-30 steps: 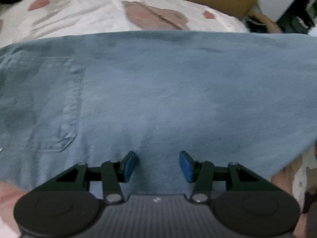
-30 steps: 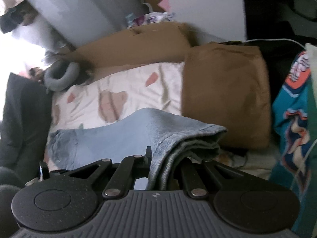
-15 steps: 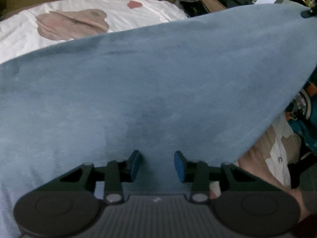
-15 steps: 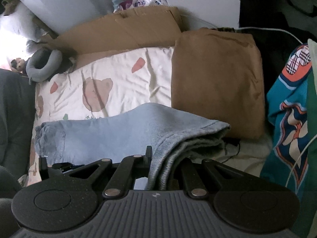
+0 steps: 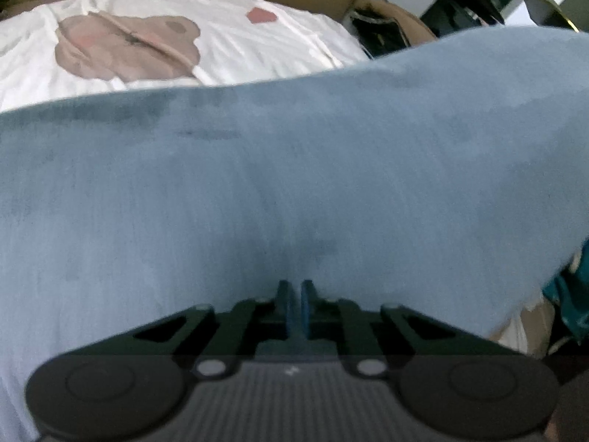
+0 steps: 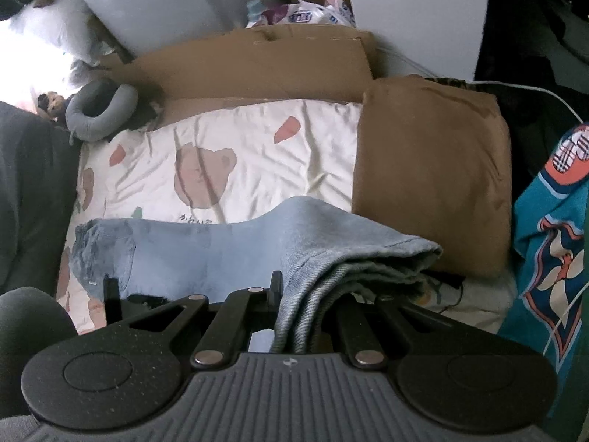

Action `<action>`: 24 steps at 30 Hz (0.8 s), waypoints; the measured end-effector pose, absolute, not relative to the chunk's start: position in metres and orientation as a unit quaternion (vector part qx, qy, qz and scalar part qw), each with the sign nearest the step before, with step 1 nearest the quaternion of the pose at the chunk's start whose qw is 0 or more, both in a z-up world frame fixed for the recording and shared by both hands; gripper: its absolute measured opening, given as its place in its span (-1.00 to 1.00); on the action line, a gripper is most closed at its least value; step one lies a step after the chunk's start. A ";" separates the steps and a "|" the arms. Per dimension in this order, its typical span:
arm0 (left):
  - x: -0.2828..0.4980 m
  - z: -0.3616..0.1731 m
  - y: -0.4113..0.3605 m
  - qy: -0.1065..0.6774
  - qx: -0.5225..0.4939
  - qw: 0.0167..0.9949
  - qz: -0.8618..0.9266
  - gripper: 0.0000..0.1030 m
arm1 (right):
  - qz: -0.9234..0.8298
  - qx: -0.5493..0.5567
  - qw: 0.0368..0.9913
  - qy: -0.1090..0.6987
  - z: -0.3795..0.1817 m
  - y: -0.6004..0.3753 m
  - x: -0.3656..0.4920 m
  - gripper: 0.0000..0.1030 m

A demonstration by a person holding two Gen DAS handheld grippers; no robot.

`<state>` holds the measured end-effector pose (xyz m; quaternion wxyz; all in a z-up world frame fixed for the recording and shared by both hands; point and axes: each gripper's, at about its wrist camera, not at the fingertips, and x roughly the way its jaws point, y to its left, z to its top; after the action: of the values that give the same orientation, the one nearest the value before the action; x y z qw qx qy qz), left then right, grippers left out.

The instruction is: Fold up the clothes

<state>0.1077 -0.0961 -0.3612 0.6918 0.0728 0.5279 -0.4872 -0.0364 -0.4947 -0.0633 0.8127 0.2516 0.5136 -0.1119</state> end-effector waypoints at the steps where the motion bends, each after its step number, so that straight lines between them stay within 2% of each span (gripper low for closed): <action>1: 0.110 -0.361 -0.099 0.528 0.070 0.695 -0.484 -0.90 | -0.110 0.249 0.812 0.516 -0.063 -0.493 -0.035 -0.90; 7: 0.134 -0.357 -0.117 0.524 0.061 0.709 -0.467 -0.95 | -0.106 0.247 0.812 0.518 -0.063 -0.486 -0.033 -0.90; 19: 0.187 -0.371 -0.174 0.502 0.071 0.747 -0.430 -0.95 | -0.107 0.249 0.811 0.519 -0.065 -0.484 -0.035 -0.90; 24: 0.203 -0.372 -0.174 0.507 0.058 0.752 -0.418 -0.95 | -0.107 0.248 0.811 0.519 -0.065 -0.484 -0.033 -0.90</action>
<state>0.2032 -0.1741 -0.3723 0.7517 0.0583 0.5066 -0.4181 -0.0331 -0.4841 -0.0647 0.8110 0.2481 0.5189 -0.1070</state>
